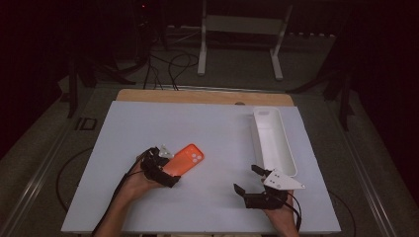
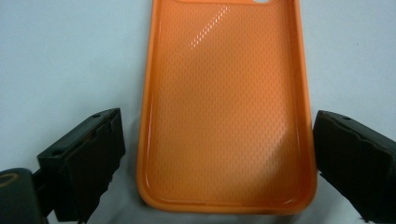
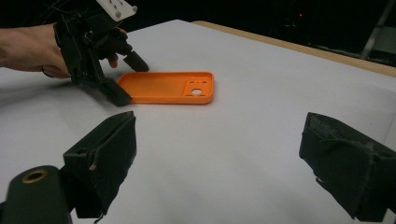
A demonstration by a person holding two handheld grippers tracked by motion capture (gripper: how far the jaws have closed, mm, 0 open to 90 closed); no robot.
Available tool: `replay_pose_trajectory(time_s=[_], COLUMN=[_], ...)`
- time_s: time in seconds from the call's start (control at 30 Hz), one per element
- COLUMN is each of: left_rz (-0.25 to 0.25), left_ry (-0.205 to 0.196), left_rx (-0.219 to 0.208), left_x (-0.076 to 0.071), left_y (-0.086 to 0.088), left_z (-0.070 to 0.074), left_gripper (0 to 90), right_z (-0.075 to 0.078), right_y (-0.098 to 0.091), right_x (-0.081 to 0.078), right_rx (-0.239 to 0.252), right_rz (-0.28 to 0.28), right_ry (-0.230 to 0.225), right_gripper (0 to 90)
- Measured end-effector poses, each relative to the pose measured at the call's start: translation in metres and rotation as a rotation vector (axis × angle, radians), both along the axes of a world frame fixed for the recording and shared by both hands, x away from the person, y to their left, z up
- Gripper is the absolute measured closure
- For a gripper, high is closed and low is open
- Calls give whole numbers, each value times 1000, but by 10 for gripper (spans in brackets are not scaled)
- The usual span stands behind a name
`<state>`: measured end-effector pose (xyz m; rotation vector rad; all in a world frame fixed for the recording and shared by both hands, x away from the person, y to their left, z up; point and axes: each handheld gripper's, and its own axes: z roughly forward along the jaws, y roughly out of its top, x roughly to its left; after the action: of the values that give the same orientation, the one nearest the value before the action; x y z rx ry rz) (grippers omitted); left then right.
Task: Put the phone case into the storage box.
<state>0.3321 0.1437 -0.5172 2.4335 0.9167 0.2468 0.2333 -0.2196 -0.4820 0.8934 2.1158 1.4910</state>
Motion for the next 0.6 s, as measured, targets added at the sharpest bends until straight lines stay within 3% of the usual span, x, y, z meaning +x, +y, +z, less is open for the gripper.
replay_pose_trajectory(time_s=[0.17,0.6], left_rz=[-21,-13], left_ry=[-1,10], left_rx=[5,19], left_x=[-1,-1], left_y=[-1,-2], left_z=[3,4], left_gripper=[157,157], right_z=[0,0], right_y=[1,1], right_x=[0,0], right_rx=[0,-4], right_rz=[0,-1], right_ry=[0,2], right_gripper=[109,110])
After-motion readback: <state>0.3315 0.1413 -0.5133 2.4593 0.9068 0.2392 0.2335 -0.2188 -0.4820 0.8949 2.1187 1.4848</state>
